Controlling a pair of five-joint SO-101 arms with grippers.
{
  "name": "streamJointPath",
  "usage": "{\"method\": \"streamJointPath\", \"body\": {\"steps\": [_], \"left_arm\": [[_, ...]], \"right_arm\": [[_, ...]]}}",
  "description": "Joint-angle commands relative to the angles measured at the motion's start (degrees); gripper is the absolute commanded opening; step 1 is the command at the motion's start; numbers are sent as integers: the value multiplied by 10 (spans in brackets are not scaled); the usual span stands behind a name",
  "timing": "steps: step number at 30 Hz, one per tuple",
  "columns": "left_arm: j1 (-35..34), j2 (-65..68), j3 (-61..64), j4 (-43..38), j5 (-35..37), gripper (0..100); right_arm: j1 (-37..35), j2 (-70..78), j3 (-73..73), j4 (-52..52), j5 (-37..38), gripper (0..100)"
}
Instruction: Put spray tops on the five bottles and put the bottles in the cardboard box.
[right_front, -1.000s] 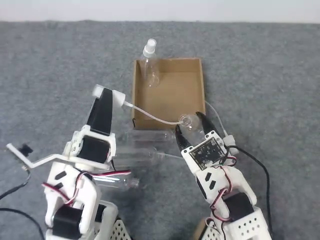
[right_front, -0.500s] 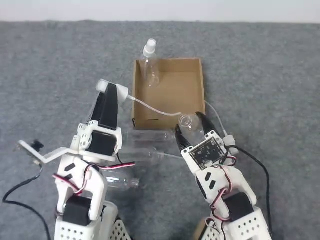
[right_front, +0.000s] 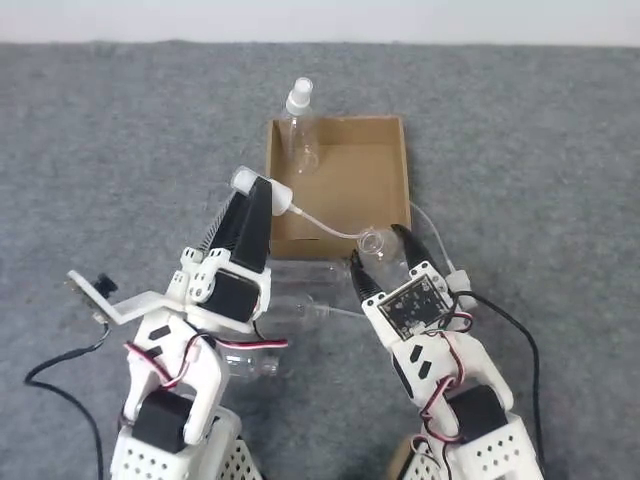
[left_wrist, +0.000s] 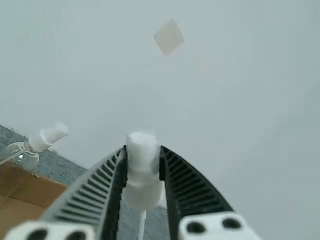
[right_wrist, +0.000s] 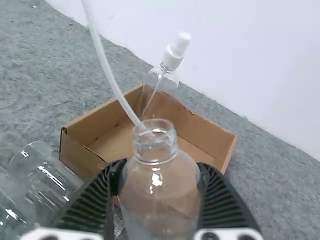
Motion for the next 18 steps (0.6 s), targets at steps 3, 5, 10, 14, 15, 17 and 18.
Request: {"method": "streamJointPath", "body": {"steps": [3, 5, 10, 14, 15, 17, 18], "left_arm": [[9, -11, -6, 3, -5, 13], [9, -11, -6, 3, -5, 13], [9, -11, -6, 3, -5, 13], [4, -12, -11, 1, -5, 13], [3, -12, -15, 2, -5, 13], [3, -12, -18, 3, -4, 13], [3, -12, -19, 3, -4, 13]], "right_arm": [[-5, -10, -4, -14, 10, 55], [-5, -10, -4, -14, 10, 54], [-5, -10, -4, -15, 5, 54], [-6, -10, -4, -15, 5, 53], [-6, -10, -4, -15, 5, 53], [-6, -10, -4, -15, 5, 53], [-6, -10, -4, -15, 4, 52]]}}
